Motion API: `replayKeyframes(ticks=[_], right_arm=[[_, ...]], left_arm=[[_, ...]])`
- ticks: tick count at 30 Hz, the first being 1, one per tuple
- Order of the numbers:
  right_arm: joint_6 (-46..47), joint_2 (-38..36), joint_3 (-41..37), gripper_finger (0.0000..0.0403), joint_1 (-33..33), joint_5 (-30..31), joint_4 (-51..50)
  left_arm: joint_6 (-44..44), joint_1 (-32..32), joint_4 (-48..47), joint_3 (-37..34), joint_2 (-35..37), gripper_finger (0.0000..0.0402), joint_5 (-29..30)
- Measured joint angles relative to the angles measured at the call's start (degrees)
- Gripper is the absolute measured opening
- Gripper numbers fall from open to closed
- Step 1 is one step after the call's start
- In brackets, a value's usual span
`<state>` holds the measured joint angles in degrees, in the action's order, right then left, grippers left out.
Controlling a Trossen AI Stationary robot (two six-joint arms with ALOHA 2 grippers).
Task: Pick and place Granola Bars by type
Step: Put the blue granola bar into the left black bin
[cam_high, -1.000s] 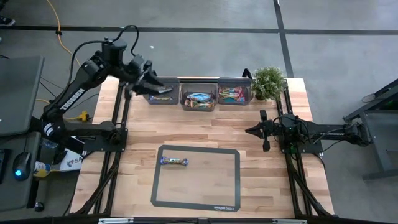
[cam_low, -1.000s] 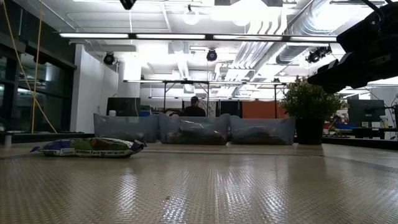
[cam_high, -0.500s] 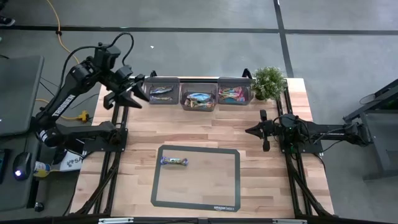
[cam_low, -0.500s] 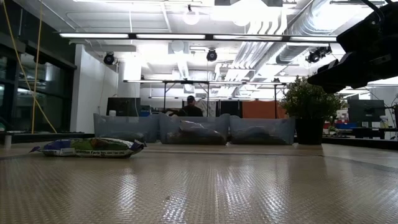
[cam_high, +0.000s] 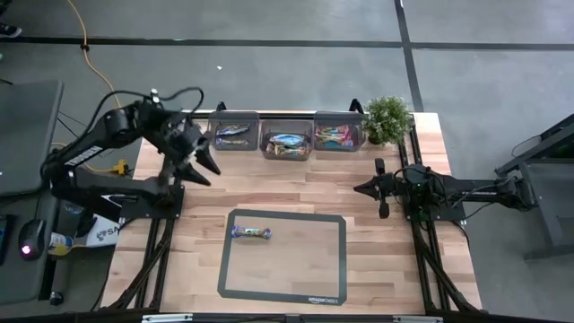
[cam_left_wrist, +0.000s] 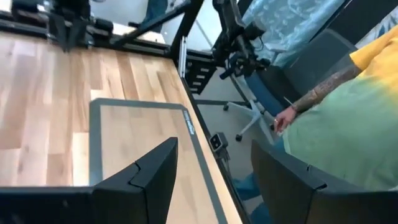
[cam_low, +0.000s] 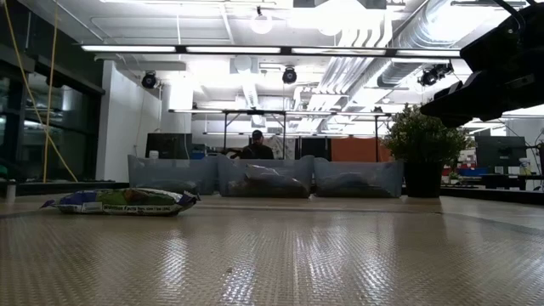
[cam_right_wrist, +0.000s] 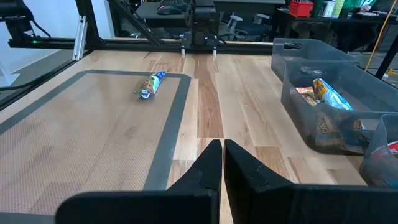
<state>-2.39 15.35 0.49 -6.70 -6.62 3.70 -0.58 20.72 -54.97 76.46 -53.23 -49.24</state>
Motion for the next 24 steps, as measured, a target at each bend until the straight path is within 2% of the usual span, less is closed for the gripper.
replayKeyframes(ticks=[4,12,18,24], right_arm=[[0.0,0.0,0.0,0.0000,0.0,0.0,0.0],[0.0,0.0,0.0,0.0000,0.0,0.0,0.0],[0.0,0.0,0.0,0.0000,0.0,0.0,0.0],[0.0,0.0,0.0,0.0000,0.0,0.0,0.0]], left_arm=[[6.5,-8.7,6.5,-4.0,0.3,0.0201,7.1],[12.5,-24.8,11.7,-12.0,-0.3,0.0201,28.6],[16.7,-32.6,14.9,-17.6,-0.9,0.0201,41.2],[19.1,-38.2,13.1,-19.0,-4.9,0.0202,52.2]])
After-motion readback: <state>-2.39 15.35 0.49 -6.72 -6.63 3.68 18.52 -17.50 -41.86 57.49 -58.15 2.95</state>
